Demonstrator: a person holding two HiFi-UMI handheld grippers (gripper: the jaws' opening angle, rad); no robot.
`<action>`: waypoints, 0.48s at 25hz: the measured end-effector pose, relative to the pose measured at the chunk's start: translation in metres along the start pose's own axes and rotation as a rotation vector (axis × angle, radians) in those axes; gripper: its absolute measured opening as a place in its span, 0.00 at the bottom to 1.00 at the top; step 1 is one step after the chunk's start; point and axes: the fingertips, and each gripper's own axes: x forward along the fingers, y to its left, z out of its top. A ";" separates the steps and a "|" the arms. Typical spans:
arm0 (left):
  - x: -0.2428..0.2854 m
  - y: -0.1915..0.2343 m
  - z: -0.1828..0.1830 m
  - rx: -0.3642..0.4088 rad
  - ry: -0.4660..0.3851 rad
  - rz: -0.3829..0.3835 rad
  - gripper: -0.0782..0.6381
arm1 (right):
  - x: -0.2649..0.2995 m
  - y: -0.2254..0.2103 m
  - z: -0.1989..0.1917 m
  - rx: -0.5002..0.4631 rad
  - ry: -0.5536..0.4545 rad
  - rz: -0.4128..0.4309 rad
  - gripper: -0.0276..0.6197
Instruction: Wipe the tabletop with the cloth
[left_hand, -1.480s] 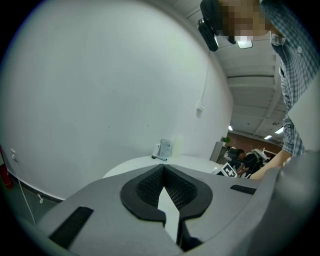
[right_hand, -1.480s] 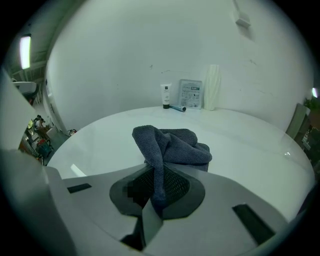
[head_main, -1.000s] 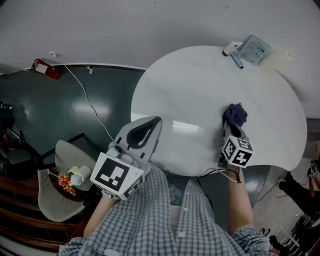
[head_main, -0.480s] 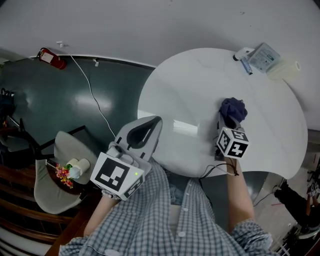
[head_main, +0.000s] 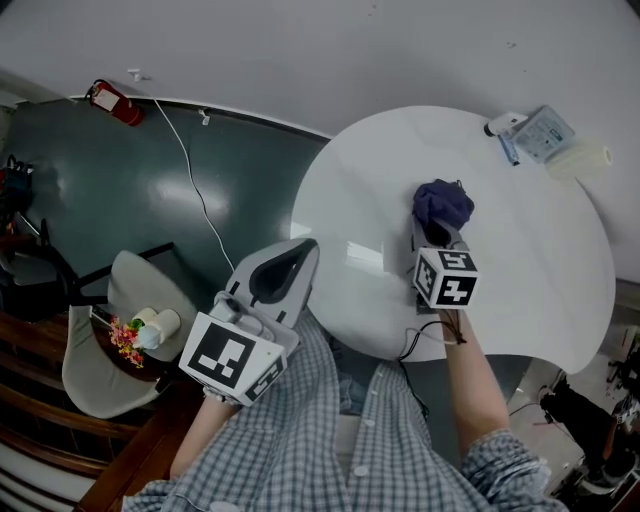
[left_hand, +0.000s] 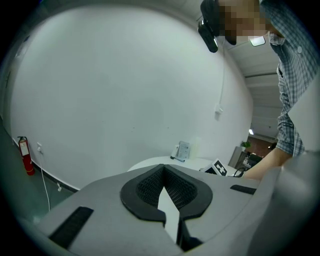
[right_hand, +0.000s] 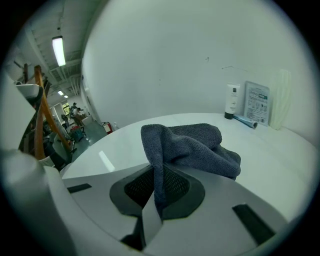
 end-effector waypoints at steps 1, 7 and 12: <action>-0.002 0.002 0.000 -0.002 -0.002 0.006 0.12 | 0.004 0.010 0.003 -0.016 0.000 0.019 0.08; -0.014 0.014 -0.002 -0.016 -0.013 0.041 0.12 | 0.022 0.069 0.013 -0.114 0.009 0.136 0.08; -0.021 0.021 -0.004 -0.028 -0.014 0.064 0.12 | 0.030 0.112 0.016 -0.188 0.020 0.222 0.08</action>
